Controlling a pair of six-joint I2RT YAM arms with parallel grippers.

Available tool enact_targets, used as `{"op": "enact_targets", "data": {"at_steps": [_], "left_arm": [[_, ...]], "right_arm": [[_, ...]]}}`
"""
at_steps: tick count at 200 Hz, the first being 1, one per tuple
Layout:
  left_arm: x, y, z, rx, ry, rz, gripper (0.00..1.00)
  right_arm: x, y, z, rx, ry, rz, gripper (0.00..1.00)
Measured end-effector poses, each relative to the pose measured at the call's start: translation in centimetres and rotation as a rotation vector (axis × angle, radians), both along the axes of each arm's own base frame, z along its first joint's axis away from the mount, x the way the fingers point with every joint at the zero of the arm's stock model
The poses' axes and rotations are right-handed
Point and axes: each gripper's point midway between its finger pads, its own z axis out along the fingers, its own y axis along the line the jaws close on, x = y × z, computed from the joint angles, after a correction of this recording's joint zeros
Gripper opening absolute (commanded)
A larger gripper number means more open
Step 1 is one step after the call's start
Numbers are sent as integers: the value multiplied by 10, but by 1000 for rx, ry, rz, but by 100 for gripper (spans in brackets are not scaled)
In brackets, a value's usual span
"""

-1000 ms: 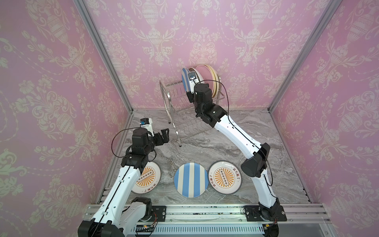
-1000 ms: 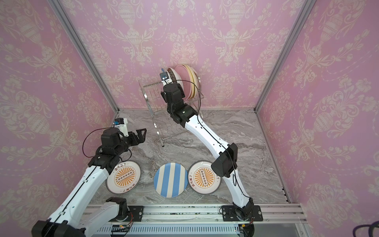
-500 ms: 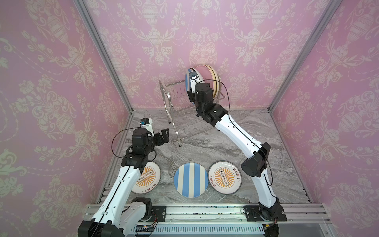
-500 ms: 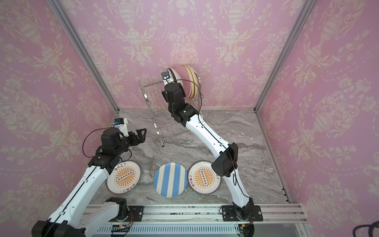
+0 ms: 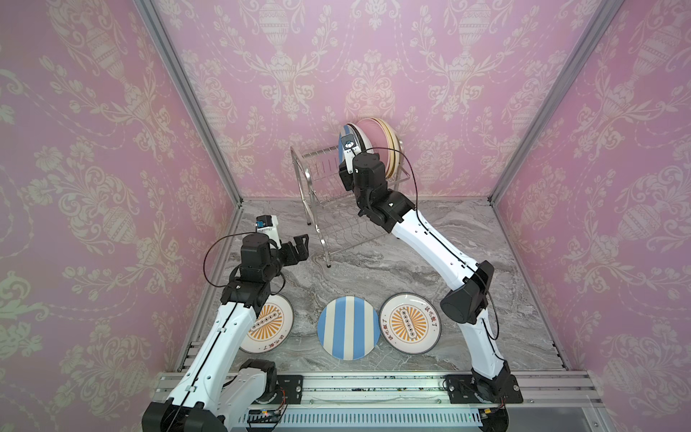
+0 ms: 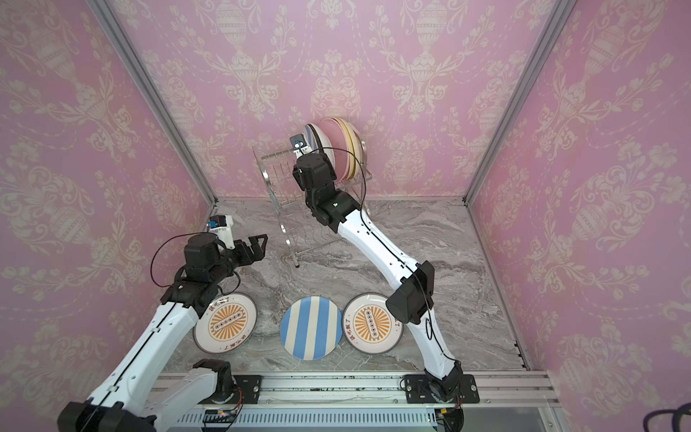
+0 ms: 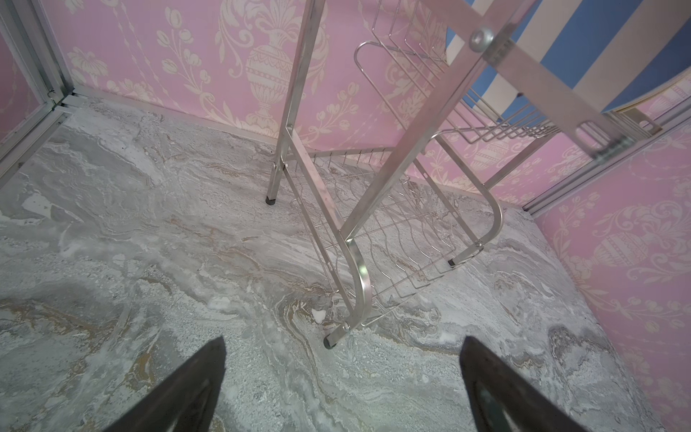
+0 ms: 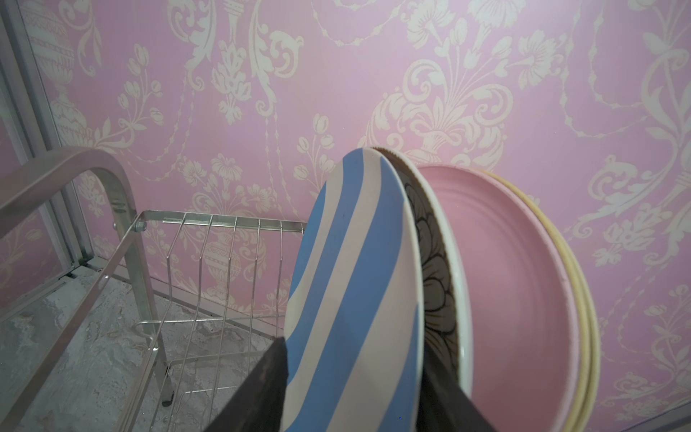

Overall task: Load the plates into the dish rack
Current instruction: 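Push the striped plate down into the rack slots with the right gripper, then open the right gripper and withdraw it from the rack toward the sunburst plate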

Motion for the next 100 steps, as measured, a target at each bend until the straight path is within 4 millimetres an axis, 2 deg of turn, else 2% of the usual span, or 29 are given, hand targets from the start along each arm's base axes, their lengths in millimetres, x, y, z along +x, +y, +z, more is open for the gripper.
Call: {"op": "enact_targets", "data": {"at_steps": [33, 82, 100], "left_arm": [[0, 0, 0, 0, 0, 0, 99], [0, 0, -1, 0, 4, 0, 99], [-2, 0, -4, 2, 17, 1, 99]], "right_arm": [[-9, 2, 0, 6, 39, 40, 69], [-28, -2, 4, 13, 88, 66, 74], [-36, -6, -1, 10, 114, 76, 77]]}}
